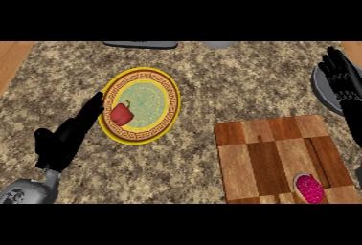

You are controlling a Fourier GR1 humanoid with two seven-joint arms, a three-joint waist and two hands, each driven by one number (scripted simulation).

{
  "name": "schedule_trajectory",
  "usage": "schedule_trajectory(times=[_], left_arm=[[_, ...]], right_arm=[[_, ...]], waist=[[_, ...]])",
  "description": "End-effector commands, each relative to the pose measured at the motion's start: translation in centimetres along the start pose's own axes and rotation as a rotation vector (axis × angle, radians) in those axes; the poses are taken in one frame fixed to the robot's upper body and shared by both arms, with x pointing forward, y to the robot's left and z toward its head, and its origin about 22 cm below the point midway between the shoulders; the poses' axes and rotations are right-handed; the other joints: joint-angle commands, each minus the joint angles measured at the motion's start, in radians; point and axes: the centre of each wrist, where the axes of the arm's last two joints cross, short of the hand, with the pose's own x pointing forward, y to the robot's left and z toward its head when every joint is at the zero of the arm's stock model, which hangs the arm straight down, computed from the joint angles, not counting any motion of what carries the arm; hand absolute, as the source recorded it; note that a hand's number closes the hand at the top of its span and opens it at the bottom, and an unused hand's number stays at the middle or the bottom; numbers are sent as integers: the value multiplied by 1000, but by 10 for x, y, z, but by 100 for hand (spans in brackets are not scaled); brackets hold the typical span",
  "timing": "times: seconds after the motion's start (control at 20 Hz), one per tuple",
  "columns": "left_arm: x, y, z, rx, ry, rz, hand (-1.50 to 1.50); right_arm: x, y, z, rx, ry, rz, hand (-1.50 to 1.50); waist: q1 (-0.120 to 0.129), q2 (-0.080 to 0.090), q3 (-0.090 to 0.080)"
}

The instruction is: Pick the cupcake from the cutting board and place it in the pan

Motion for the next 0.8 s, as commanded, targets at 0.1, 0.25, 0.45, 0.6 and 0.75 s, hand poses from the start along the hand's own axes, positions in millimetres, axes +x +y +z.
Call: schedule_trajectory(times=[0.1, 0.25, 0.45, 0.6, 0.75], left_arm=[[4, 10, -9, 148, -61, 43, 0], [29, 22, -18, 250, -181, 50, 0], [11, 17, -17, 322, -119, 105, 0], [15, 28, -24, 333, -111, 109, 0], [8, 28, -15, 318, -111, 101, 0]], right_arm=[[-43, 27, 22, 398, 61, -229, 150], [-58, 46, 42, 707, 94, -384, 150], [-82, -41, 89, 451, -71, -194, -150], [-79, -99, 94, 364, -155, -63, -150], [-69, -147, 105, 383, -177, 30, -150]], waist=[[-6, -38, 34], [25, -31, 37], [-71, -50, 37], [-68, -48, 35], [-46, -51, 33]])
